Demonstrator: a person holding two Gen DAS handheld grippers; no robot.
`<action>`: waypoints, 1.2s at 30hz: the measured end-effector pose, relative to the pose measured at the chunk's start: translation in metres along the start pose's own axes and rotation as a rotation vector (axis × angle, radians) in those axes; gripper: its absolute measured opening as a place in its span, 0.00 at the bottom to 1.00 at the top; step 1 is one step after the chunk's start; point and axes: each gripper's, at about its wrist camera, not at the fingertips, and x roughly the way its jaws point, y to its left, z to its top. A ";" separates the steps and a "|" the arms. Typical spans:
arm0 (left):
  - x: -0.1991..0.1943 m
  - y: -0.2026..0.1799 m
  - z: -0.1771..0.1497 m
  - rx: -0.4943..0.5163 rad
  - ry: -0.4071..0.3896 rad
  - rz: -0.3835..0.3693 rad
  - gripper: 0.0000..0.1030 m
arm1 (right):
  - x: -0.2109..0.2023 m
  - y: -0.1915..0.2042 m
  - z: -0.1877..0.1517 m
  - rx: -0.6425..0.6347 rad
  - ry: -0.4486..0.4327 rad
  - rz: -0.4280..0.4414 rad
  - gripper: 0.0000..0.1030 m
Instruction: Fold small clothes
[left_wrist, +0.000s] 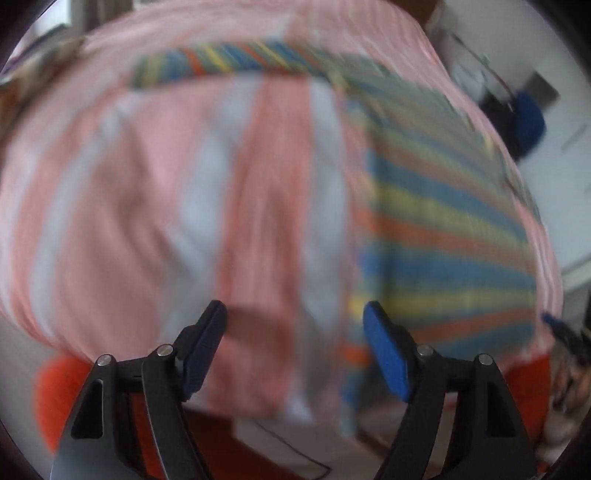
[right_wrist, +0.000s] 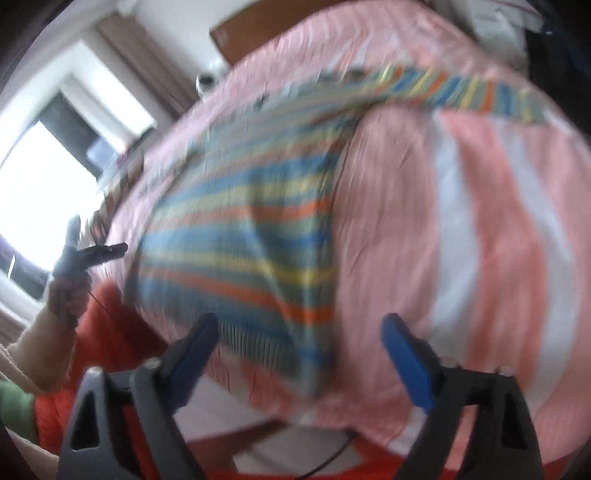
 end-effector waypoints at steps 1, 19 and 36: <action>0.003 -0.011 -0.009 0.034 -0.001 0.015 0.76 | 0.014 0.001 -0.002 -0.001 0.042 -0.004 0.66; 0.028 -0.038 -0.027 0.093 0.036 0.021 0.02 | 0.060 0.009 -0.008 0.081 0.133 -0.119 0.04; -0.056 -0.027 -0.047 -0.064 -0.343 0.137 0.94 | -0.034 0.063 0.015 0.039 -0.278 -0.436 0.85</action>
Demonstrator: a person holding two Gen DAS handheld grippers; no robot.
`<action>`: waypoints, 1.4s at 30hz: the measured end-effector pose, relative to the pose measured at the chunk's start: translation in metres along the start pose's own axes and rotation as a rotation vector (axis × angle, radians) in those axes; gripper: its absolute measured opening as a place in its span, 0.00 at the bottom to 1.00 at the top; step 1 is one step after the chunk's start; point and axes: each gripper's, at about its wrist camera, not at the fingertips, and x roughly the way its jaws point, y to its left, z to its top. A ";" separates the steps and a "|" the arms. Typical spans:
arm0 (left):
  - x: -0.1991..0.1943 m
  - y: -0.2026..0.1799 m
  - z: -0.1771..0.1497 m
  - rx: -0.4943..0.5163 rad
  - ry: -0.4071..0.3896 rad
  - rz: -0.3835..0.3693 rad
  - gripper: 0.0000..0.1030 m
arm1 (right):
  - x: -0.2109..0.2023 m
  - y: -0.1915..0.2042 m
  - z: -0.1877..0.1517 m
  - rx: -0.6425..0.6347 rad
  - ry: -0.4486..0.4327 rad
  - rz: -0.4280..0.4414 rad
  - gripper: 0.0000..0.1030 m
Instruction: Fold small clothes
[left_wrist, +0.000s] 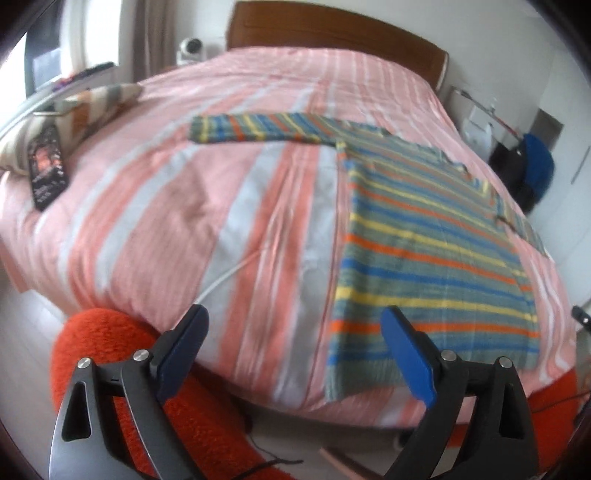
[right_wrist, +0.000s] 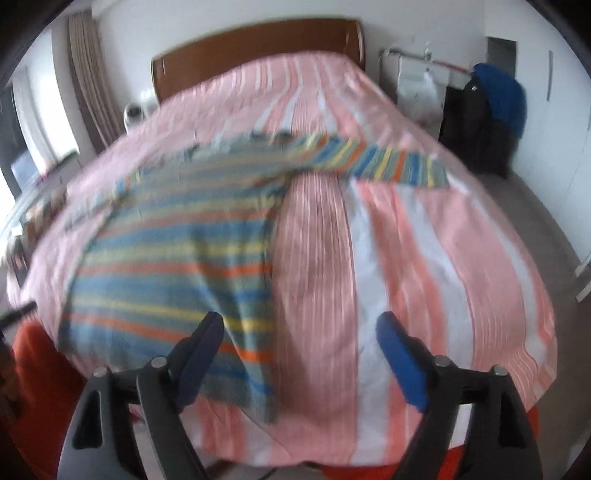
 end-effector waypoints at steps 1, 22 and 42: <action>-0.005 -0.003 -0.002 0.010 -0.014 0.022 0.96 | -0.001 0.004 0.001 0.005 -0.023 0.001 0.89; -0.003 -0.053 0.026 0.239 -0.105 0.130 1.00 | -0.038 0.033 0.007 -0.162 -0.323 -0.244 0.99; 0.069 0.001 0.055 0.025 -0.069 0.180 1.00 | 0.055 -0.021 0.003 0.108 -0.113 -0.145 1.00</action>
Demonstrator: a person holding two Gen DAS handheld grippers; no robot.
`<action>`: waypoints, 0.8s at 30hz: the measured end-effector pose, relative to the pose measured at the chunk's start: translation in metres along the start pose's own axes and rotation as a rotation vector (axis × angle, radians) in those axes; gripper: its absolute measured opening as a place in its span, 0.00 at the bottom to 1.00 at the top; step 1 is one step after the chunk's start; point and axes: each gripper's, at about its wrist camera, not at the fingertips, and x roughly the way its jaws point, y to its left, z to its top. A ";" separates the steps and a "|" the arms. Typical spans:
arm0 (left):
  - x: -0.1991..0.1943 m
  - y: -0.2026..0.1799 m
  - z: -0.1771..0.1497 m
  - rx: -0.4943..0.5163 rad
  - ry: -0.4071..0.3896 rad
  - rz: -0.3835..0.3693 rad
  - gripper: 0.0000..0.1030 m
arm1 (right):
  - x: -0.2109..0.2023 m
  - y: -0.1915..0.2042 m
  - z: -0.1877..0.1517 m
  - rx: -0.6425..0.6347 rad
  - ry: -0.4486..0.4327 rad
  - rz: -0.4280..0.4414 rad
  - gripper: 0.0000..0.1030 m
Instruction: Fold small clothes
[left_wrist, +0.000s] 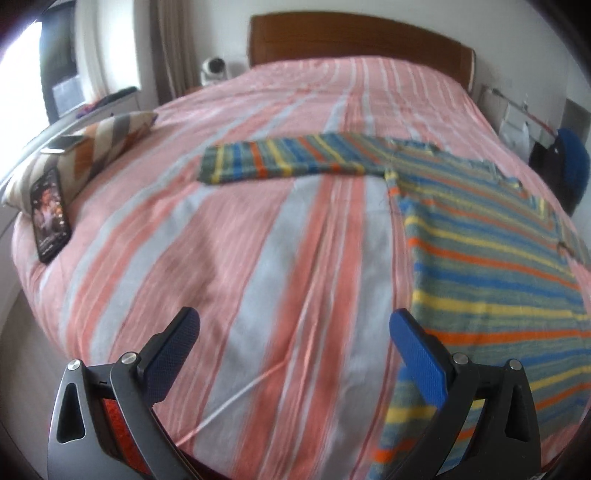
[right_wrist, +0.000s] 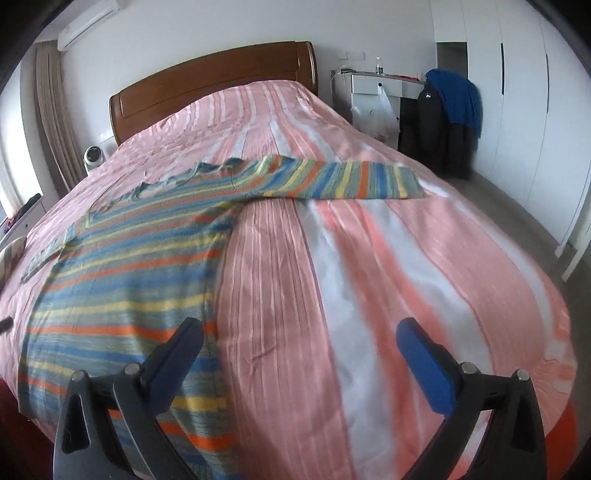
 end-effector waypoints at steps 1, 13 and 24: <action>0.001 0.001 0.000 -0.017 -0.005 0.016 1.00 | 0.002 0.001 -0.001 -0.010 -0.009 0.005 1.00; 0.043 -0.002 -0.012 -0.021 0.166 -0.014 1.00 | 0.009 0.011 -0.010 -0.084 -0.008 0.096 1.00; 0.042 -0.001 -0.020 0.000 0.147 -0.038 1.00 | 0.016 0.007 -0.011 -0.066 0.015 0.089 1.00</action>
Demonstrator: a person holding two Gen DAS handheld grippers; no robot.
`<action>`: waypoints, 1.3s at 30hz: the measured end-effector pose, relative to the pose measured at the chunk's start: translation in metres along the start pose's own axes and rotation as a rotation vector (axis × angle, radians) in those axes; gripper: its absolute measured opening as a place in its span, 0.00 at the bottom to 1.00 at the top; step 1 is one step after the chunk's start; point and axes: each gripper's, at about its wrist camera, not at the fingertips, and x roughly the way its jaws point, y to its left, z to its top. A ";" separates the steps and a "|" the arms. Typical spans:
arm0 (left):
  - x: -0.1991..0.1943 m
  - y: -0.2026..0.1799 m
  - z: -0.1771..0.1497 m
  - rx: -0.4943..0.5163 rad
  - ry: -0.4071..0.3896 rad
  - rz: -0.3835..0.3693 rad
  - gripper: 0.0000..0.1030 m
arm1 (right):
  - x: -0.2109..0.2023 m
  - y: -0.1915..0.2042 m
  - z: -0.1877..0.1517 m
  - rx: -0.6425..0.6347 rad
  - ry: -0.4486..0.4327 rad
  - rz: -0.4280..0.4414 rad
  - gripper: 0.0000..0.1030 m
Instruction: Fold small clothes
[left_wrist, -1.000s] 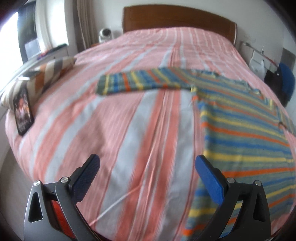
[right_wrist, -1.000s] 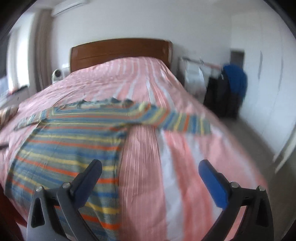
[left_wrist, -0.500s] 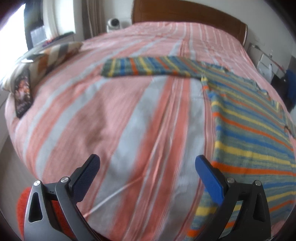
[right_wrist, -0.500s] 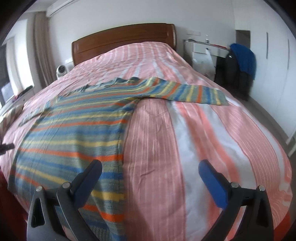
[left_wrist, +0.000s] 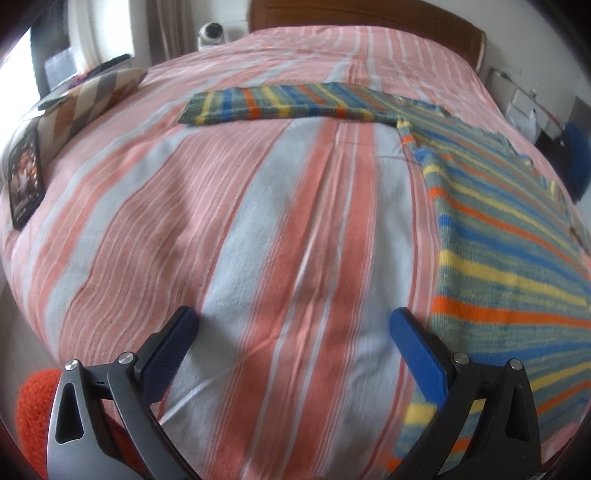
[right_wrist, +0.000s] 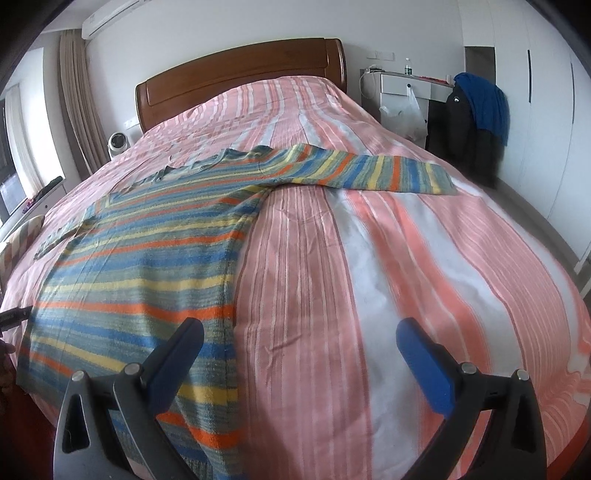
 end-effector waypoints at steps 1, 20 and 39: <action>-0.001 -0.001 -0.001 0.008 -0.004 0.000 1.00 | 0.001 0.001 0.000 0.000 0.005 0.002 1.00; -0.023 -0.006 0.006 0.011 -0.150 -0.002 0.99 | 0.009 -0.003 -0.002 0.017 0.027 0.018 1.00; -0.026 0.007 0.008 -0.040 -0.194 0.040 0.99 | -0.010 -0.011 0.008 0.067 -0.010 0.084 1.00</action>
